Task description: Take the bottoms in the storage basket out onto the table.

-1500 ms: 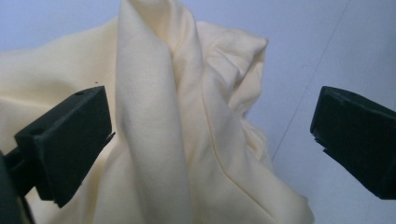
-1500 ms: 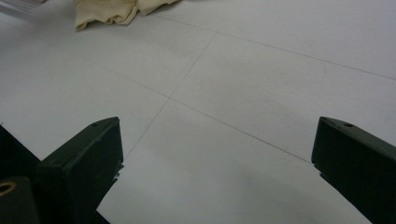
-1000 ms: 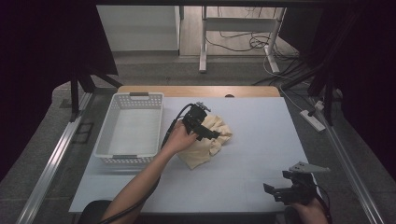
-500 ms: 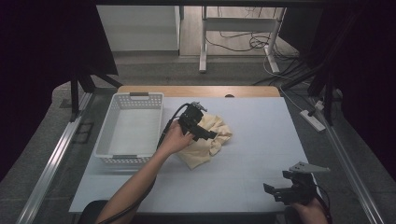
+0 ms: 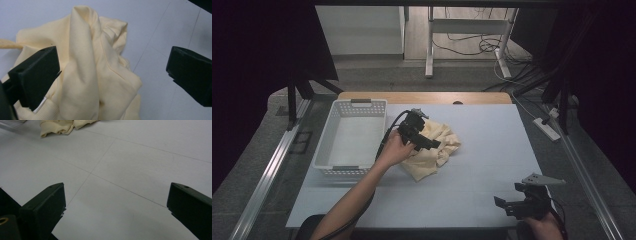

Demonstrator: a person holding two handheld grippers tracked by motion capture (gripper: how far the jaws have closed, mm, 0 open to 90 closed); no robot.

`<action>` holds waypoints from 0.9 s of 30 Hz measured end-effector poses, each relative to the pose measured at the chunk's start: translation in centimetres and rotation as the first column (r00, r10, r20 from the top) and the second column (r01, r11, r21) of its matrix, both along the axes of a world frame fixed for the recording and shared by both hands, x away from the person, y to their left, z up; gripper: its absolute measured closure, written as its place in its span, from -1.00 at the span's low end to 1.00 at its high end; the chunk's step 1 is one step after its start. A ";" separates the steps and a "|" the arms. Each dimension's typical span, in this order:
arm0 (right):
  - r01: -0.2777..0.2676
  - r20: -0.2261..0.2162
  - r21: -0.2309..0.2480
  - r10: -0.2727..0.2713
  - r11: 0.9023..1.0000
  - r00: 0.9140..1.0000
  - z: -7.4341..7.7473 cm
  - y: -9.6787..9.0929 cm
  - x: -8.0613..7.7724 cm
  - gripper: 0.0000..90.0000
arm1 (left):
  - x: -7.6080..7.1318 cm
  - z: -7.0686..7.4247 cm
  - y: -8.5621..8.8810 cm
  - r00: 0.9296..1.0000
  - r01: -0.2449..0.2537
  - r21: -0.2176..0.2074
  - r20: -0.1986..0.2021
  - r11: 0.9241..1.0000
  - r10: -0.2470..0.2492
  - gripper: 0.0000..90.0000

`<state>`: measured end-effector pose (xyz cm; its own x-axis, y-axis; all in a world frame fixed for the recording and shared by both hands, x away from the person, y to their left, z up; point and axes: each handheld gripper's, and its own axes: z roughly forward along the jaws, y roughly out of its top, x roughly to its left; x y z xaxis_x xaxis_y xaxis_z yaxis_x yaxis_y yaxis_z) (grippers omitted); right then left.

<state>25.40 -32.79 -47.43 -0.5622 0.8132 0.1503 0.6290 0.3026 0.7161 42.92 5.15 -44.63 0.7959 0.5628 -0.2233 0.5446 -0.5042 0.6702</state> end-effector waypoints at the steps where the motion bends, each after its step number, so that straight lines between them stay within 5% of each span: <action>1: 0.000 0.000 0.000 0.000 1.000 1.000 0.0 0.0 0.0 -0.95 | 0.0 0.0 0.1 1.000 0.008 0.000 0.004 1.000 -0.008 -1.00; 11: 0.000 0.001 -0.001 0.000 1.000 1.000 0.0 0.0 0.0 -0.95 | -0.4 0.3 1.4 1.000 0.003 -0.052 -0.012 0.999 -0.004 -0.99; 27: -0.002 0.001 -0.009 0.002 1.000 1.000 0.0 0.1 0.0 -0.95 | -1.4 0.2 2.6 1.000 -0.008 -0.073 0.008 0.997 0.009 -0.99</action>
